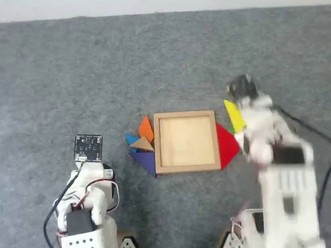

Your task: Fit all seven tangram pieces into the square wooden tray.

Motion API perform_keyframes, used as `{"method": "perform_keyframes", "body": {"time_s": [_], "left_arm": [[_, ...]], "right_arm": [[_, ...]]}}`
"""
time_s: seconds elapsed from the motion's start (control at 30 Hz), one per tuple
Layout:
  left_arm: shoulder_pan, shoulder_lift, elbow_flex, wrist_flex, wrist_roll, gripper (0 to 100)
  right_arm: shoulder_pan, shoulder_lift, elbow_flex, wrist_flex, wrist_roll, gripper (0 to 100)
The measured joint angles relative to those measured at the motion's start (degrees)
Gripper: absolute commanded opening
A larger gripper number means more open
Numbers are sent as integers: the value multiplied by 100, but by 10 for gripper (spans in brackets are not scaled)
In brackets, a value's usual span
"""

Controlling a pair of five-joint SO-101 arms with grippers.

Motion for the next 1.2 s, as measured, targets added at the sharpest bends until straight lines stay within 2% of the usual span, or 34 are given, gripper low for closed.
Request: {"method": "perform_keyframes", "body": {"time_s": [0.23,0.4,0.93,1.1,1.2], "left_arm": [[0,0,0,0,0,68],[0,0,0,0,0,68],[0,0,0,0,0,68],[0,0,0,0,0,68],[0,0,0,0,0,68]], "right_arm": [[-158,3727,-2215,-53,-44,288],[-185,5125,-3182,-62,-62,303],[-325,6927,-4360,123,-413,307],[-299,6963,-4360,123,-633,381],[-308,6963,-4360,123,-782,388]]}}
